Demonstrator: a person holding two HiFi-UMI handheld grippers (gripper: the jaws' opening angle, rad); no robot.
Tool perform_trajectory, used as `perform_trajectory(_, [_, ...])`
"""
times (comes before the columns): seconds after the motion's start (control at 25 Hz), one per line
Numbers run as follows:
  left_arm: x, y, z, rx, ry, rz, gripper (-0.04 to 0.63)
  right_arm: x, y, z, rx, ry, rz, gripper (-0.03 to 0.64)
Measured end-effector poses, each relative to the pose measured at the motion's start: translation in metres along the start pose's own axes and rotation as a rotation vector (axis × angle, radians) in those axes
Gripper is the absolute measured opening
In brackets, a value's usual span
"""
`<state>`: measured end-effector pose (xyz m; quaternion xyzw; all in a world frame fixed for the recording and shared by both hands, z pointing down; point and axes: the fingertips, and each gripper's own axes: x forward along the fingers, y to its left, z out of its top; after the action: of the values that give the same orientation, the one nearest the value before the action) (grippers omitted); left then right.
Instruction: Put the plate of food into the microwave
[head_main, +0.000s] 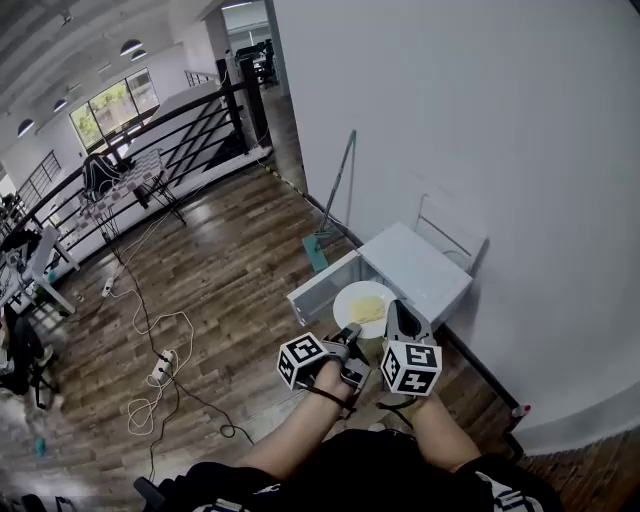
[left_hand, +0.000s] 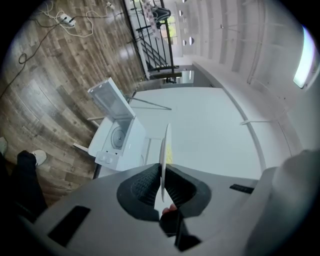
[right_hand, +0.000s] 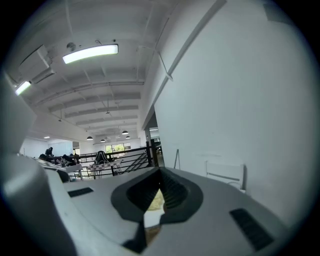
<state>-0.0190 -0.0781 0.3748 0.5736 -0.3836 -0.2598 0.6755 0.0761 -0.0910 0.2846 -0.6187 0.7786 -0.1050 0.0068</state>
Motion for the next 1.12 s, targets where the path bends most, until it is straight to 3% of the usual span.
perform_trajectory(0.6, [0.082, 0.002, 0.0, 0.004, -0.057, 0.027, 0.014, 0.062, -0.057, -0.016, 0.032, 0.071, 0.069, 0.014])
perform_trajectory(1.12, [0.144, -0.004, 0.039, 0.003, -0.034, 0.012, 0.012, 0.118, -0.086, -0.018, 0.005, 0.082, 0.03, 0.013])
